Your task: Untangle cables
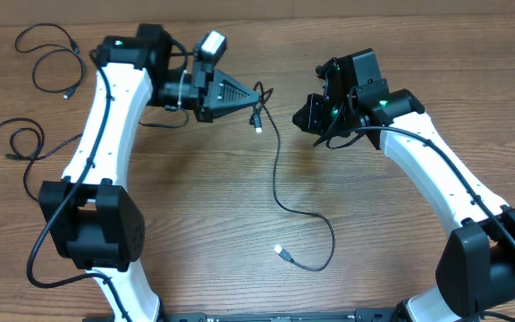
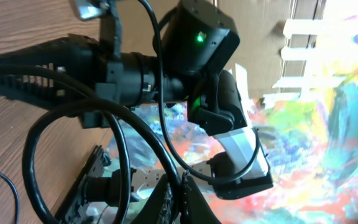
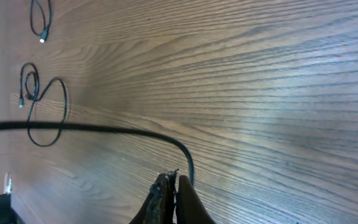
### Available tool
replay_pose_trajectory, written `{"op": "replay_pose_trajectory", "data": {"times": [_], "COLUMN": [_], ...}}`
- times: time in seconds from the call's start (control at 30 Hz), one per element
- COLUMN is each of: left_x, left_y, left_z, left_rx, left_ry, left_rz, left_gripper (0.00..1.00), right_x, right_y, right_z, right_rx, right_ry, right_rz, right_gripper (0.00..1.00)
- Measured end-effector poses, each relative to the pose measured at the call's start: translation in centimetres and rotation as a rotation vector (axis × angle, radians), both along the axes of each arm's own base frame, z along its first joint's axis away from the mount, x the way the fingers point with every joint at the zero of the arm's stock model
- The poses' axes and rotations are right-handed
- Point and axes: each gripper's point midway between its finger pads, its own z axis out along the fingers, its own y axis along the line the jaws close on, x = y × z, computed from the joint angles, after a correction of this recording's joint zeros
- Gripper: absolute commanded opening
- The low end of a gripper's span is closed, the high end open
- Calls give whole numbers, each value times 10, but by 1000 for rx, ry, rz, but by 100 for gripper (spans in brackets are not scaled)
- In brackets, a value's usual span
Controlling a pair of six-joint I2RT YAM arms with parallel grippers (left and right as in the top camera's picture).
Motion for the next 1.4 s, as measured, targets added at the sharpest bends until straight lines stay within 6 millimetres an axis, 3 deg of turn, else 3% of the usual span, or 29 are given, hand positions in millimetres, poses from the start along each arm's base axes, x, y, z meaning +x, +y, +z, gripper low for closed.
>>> {"op": "replay_pose_trajectory", "data": {"times": [0.17, 0.2, 0.27, 0.4, 0.53, 0.7, 0.9, 1.07, 1.27, 1.4], "left_x": [3, 2, 2, 1, 3, 4, 2, 1, 10, 15], "left_y": [6, 5, 5, 6, 7, 8, 4, 4, 3, 2], "left_z": [0, 0, -1, -11, -22, -27, -28, -28, -29, -26], "left_rx": [6, 8, 17, 91, 166, 202, 219, 231, 237, 231], "left_ry": [53, 78, 120, 265, 432, 517, 576, 698, 819, 968], "left_rz": [19, 17, 19, 31, 57, 76, 76, 89, 121, 142], "left_gripper": [4, 4, 4, 4, 4, 4, 4, 4, 4, 4], "right_x": [-3, -5, -10, -25, -36, -30, -3, 2, 1, -2], "right_y": [20, 31, 45, 64, 68, 65, 43, 19, 8, 13], "right_z": [16, 28, 44, 72, 81, 76, 42, 16, 5, 7], "right_rx": [121, 193, 297, 453, 507, 471, 241, 45, -47, -64], "right_ry": [-20, -34, -49, -91, -98, -113, -147, -165, -181, -242], "right_rz": [77, 123, 198, 355, 425, 400, 242, 211, 238, 331], "right_gripper": [37, 51, 68, 83, 86, 92, 94, 94, 100, 100]}}
